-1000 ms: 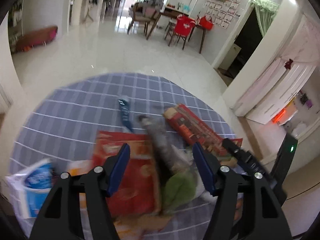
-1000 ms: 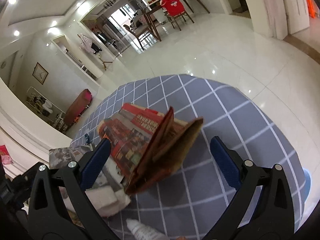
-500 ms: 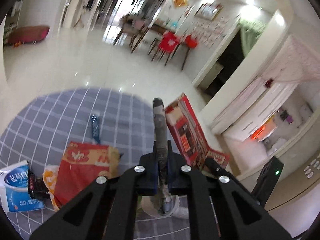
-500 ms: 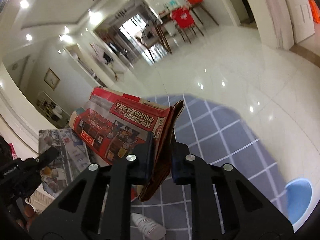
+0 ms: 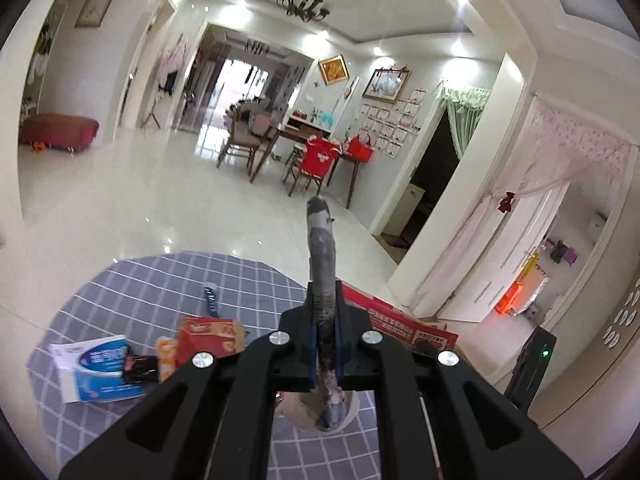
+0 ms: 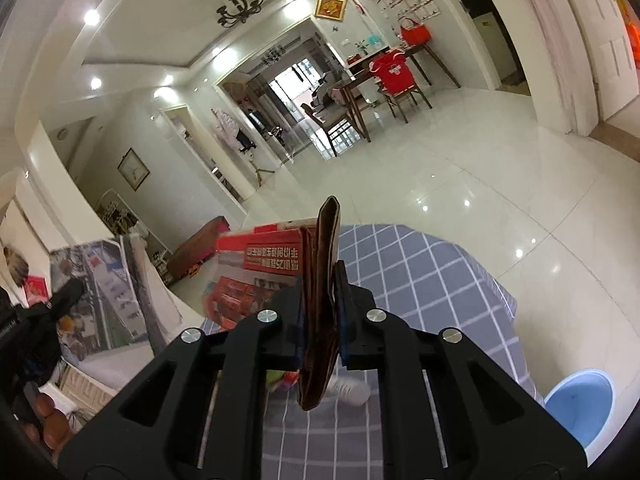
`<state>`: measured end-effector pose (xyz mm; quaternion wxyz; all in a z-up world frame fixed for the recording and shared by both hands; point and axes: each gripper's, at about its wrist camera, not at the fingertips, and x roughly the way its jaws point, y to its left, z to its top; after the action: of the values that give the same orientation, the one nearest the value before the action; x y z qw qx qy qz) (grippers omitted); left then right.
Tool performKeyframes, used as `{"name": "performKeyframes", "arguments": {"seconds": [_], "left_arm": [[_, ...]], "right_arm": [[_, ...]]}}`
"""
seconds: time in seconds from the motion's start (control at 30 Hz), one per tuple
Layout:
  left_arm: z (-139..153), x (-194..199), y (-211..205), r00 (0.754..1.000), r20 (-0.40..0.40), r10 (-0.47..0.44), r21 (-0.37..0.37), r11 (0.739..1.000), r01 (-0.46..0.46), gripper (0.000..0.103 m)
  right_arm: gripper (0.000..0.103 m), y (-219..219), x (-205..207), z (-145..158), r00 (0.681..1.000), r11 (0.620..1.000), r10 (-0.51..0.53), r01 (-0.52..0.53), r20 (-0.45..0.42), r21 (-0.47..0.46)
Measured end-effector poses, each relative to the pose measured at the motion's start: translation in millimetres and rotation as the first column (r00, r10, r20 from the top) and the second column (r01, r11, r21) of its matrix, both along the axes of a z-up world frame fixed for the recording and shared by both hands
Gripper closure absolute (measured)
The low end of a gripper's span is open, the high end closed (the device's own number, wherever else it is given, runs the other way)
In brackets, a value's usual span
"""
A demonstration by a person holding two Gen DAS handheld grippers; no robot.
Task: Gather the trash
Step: 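Carry both held items from the table over the light-blue bucket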
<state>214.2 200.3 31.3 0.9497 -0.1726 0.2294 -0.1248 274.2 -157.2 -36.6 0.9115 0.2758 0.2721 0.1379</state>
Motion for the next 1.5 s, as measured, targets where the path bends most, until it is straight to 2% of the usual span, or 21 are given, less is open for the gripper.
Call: {"name": "performKeyframes", "arguments": {"seconds": [0.23,0.43,0.63,0.77,1.0,1.13,1.3,1.43,1.5], "left_arm": [[16.5,-54.8,-0.6,0.999,0.038,0.010,0.043,0.999,-0.012,0.097],[23.9,-89.3,-16.5,0.997,0.081,-0.008,0.069,0.998,0.002,0.097],[32.3,-116.4,-48.1,0.992,0.109,-0.059,0.101,0.994,0.048,0.097],[32.6,-126.4,-82.2,0.988,0.113,-0.102,0.130,0.988,0.087,0.097],[11.7,-126.5,-148.1,0.973,0.064,-0.224,0.132,0.968,0.214,0.097],[-7.3,-124.1,-197.0,0.954,0.029,-0.298,0.168,0.942,0.289,0.097],[-45.5,-117.7,-261.6,0.914,-0.041,-0.404,0.181,0.896,0.405,0.097],[-93.5,-103.3,-301.7,0.879,-0.121,-0.462,0.167,0.863,0.477,0.097],[-120.6,-92.3,-319.6,0.861,-0.178,-0.477,0.153,0.851,0.503,0.097]], "right_arm": [[0.092,9.4,-40.3,6.6,1.000,1.000,0.020,-0.020,0.001,0.000],[0.092,-5.4,-75.5,4.7,1.000,1.000,0.008,-0.008,-0.001,0.004],[0.092,-40.3,-102.0,11.1,1.000,0.999,-0.006,0.006,0.001,0.045],[0.092,-68.3,-124.1,0.7,1.000,0.998,-0.028,0.029,-0.008,0.052],[0.092,-137.7,-167.7,-21.0,0.994,0.992,-0.107,0.108,-0.025,0.059],[0.092,-185.4,-191.4,-39.8,0.983,0.982,-0.179,0.182,-0.042,0.058],[0.092,-249.1,-220.3,-80.1,0.948,0.953,-0.298,0.303,-0.111,0.030],[0.092,-284.3,-237.0,-115.6,0.907,0.923,-0.384,0.382,-0.172,-0.044],[0.092,-299.6,-242.0,-140.5,0.877,0.903,-0.429,0.417,-0.217,-0.101]]}}
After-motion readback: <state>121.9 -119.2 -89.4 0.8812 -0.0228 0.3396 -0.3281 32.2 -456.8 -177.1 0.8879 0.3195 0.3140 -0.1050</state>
